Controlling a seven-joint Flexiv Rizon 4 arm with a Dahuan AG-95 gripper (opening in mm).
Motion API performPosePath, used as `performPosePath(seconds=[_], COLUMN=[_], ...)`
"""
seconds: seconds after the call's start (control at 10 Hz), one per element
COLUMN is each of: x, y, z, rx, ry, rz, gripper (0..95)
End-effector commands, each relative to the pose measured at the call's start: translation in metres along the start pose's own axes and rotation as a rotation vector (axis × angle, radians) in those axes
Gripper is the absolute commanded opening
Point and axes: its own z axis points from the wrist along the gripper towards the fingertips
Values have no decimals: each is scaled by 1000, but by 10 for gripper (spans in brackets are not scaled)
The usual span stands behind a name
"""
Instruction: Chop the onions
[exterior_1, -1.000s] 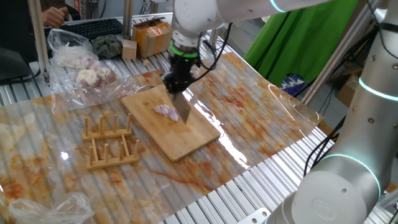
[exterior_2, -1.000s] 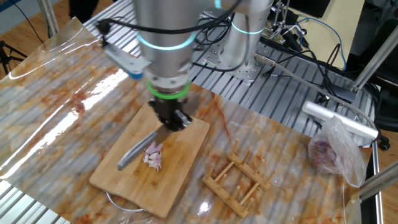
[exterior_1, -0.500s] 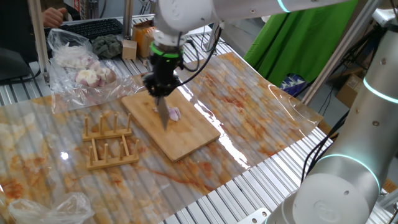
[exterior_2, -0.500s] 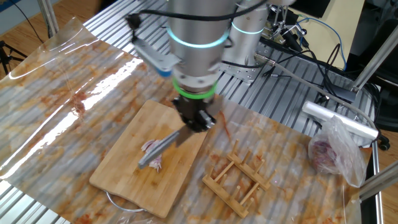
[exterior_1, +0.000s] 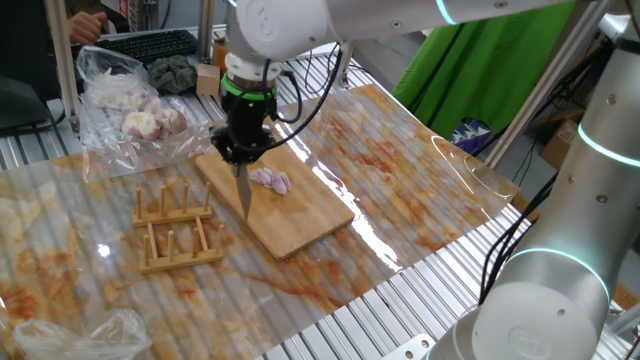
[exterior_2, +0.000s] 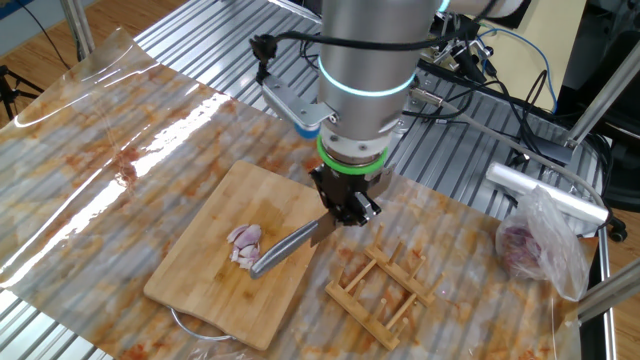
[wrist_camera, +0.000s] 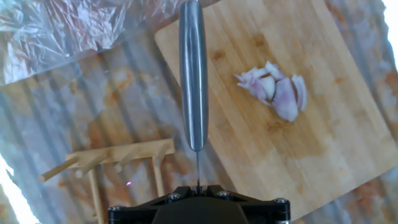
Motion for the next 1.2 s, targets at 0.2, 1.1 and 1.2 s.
performPosePath(seconds=[0.2, 1.1, 1.2], x=[0, 2, 2], y=[0, 11, 22], z=[0, 1, 1], rx=[19, -24, -22], ry=[13, -1, -2], rz=[-32, -93, -82], gripper=[0, 0, 0])
